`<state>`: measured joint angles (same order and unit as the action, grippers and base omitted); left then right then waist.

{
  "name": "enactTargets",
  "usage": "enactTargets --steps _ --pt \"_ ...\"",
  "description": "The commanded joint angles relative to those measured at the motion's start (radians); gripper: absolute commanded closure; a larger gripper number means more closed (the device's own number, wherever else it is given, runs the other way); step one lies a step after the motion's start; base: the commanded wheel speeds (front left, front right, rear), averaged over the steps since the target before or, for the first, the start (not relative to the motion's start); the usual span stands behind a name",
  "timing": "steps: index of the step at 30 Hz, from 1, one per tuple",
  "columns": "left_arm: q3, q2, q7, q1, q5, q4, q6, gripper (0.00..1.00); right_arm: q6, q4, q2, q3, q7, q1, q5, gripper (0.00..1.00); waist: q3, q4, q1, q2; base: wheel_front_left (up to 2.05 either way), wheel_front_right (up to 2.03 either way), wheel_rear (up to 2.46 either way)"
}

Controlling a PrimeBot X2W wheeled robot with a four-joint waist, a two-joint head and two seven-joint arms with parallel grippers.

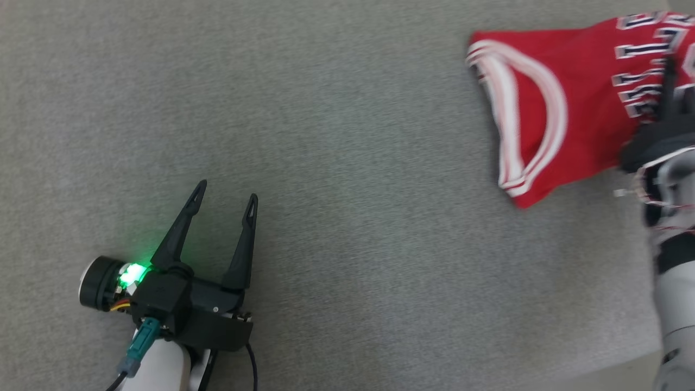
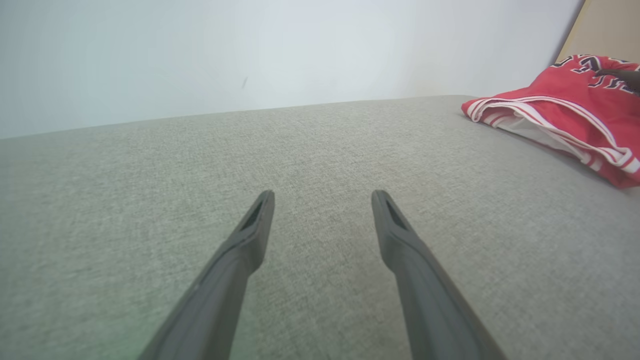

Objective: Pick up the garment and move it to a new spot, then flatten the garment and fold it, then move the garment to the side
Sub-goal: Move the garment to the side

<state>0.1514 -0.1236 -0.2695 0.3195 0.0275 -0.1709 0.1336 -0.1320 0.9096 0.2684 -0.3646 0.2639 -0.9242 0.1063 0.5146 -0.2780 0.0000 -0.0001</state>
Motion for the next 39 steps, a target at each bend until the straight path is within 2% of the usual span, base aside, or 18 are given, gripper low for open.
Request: enactTargets --steps 1,6,14,15,16,17,18,22,24,28,32,39 --pt "-0.028 -0.033 0.010 -0.006 -0.011 -0.036 -0.006 0.00 0.003 0.005 0.007 -0.015 0.000 -0.018 0.013 1.00 0.045 0.051 0.0000 0.0001 0.00 0.00 0.00" --pt "-0.038 -0.042 0.011 -0.013 -0.013 -0.040 -0.008 0.00 0.003 0.040 0.067 -0.140 0.000 -0.078 0.128 1.00 0.053 0.065 0.0000 0.0001 0.00 0.00 0.00" --pt "-0.045 -0.042 0.015 -0.019 -0.013 -0.052 -0.009 0.00 0.003 0.040 0.132 -0.206 0.000 -0.124 0.289 1.00 0.054 0.079 0.0000 0.0001 0.00 0.00 0.00" --pt "-0.047 -0.042 0.015 -0.019 -0.014 -0.053 -0.011 0.00 0.003 0.039 0.140 -0.218 0.000 -0.133 0.305 0.90 0.054 0.081 0.0000 0.0001 0.00 0.00 0.00" --pt "-0.047 -0.041 0.015 -0.019 -0.014 -0.054 -0.012 0.00 0.003 0.030 0.150 -0.225 0.000 -0.138 0.329 0.44 0.053 0.083 0.0000 0.0001 0.00 0.00 0.00" --pt "-0.047 -0.041 0.015 -0.020 -0.015 -0.054 -0.014 0.00 0.003 0.030 0.157 -0.233 0.000 -0.141 0.349 0.03 0.052 0.085 0.0000 0.0001 0.00 0.00 0.00" --pt "-0.048 -0.040 0.015 -0.021 -0.014 -0.055 -0.016 0.00 0.003 0.032 0.164 -0.249 0.000 -0.143 0.366 0.00 0.050 0.088 0.0000 0.0001 0.00 0.00 0.00" --pt "-0.051 -0.029 0.015 -0.031 -0.009 -0.058 -0.023 0.00 0.003 -0.008 0.164 -0.304 0.000 -0.168 0.406 0.00 0.035 0.098 0.0000 0.0001 0.00 0.00 0.00" --pt "-0.054 -0.023 0.015 -0.037 -0.005 -0.056 -0.028 0.00 0.003 -0.033 0.151 -0.298 0.000 -0.173 0.411 0.00 0.023 0.102 0.0000 0.0001 0.00 0.00 0.00" --pt "-0.061 -0.006 0.011 -0.044 0.001 -0.054 -0.035 0.00 0.003 -0.098 0.104 -0.230 0.000 -0.168 0.328 0.00 -0.015 0.109 0.0000 0.0001 0.00 0.00 0.00" --pt "-0.055 0.009 0.010 -0.061 -0.005 -0.054 -0.042 0.00 0.003 -0.183 0.062 -0.143 0.000 -0.085 0.237 0.00 -0.067 0.115 0.0000 0.0001 0.00 0.00 0.00" --pt "-0.062 0.030 0.006 -0.091 0.009 -0.059 -0.046 0.00 0.003 -0.278 -0.001 -0.016 0.000 0.046 0.156 0.00 -0.155 0.131 0.0000 0.0001 0.00 0.00 0.00"
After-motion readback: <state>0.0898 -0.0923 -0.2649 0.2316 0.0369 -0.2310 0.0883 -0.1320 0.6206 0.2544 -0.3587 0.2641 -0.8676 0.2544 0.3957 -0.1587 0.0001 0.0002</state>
